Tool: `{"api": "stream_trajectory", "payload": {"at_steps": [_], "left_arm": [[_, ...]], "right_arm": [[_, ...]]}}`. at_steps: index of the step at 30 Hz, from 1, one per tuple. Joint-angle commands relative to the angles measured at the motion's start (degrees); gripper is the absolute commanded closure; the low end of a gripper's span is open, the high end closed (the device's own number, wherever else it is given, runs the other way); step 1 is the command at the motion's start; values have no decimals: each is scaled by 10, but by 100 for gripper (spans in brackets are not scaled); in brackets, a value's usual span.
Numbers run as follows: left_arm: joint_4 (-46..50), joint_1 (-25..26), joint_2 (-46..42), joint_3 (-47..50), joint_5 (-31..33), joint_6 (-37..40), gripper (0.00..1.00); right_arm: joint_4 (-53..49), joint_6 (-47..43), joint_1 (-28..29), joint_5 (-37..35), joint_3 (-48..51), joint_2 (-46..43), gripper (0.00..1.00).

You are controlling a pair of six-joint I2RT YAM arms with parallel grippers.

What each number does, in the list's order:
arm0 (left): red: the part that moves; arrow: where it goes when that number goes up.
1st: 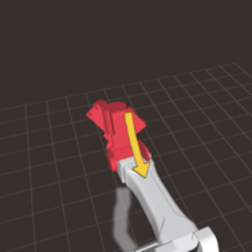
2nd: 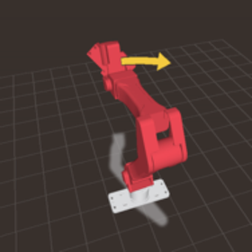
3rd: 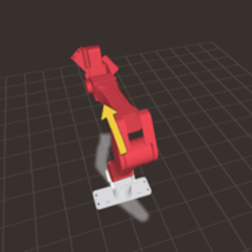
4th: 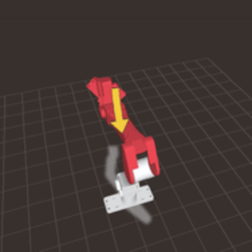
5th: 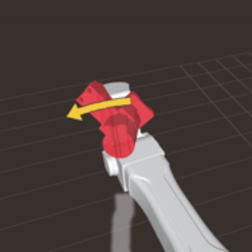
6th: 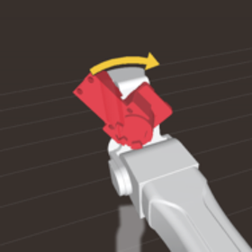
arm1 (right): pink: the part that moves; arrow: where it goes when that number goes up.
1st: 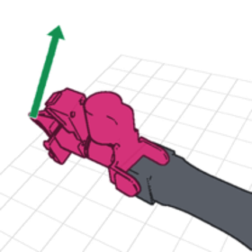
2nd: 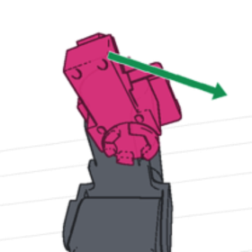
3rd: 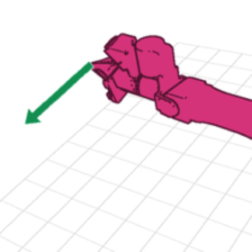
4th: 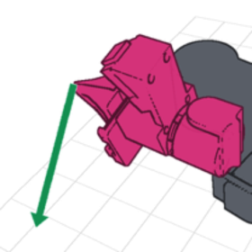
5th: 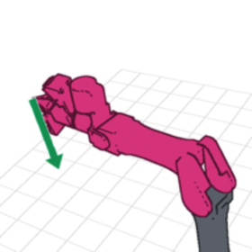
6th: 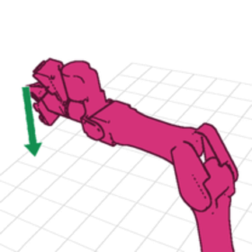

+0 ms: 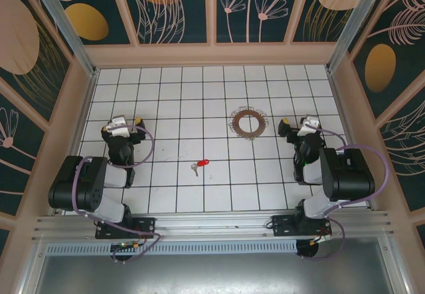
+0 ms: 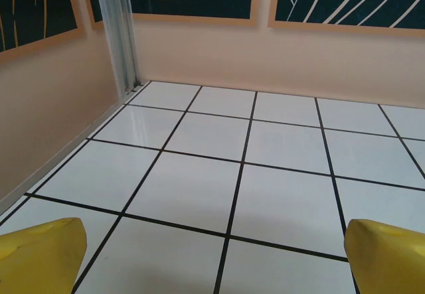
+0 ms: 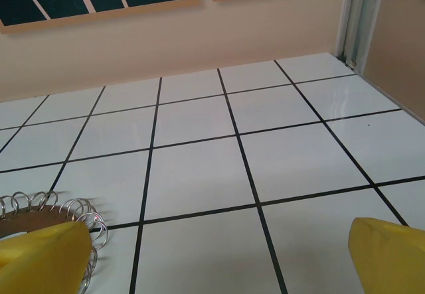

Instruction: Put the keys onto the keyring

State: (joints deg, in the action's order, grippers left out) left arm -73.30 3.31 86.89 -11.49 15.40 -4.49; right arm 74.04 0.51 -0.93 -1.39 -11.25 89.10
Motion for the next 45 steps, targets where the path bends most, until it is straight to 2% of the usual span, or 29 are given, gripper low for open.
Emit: {"api": "stream_trajectory", "payload": {"at_steps": [1, 40, 43, 45], "left_arm": [[-19, -4, 2, -9, -6, 5, 1], [-23, -4, -4, -6, -7, 8, 1], [37, -4, -44, -20, 4, 2, 1], [131, -4, -80, -50, 13, -5, 1]], "right_arm": [[20, 1, -4, 2, -10, 4, 1], [30, 6, -6, 8, -4, -1, 1], [50, 12, -5, -22, 28, -45, 1], [-3, 16, -3, -34, 32, -106, 1]]}}
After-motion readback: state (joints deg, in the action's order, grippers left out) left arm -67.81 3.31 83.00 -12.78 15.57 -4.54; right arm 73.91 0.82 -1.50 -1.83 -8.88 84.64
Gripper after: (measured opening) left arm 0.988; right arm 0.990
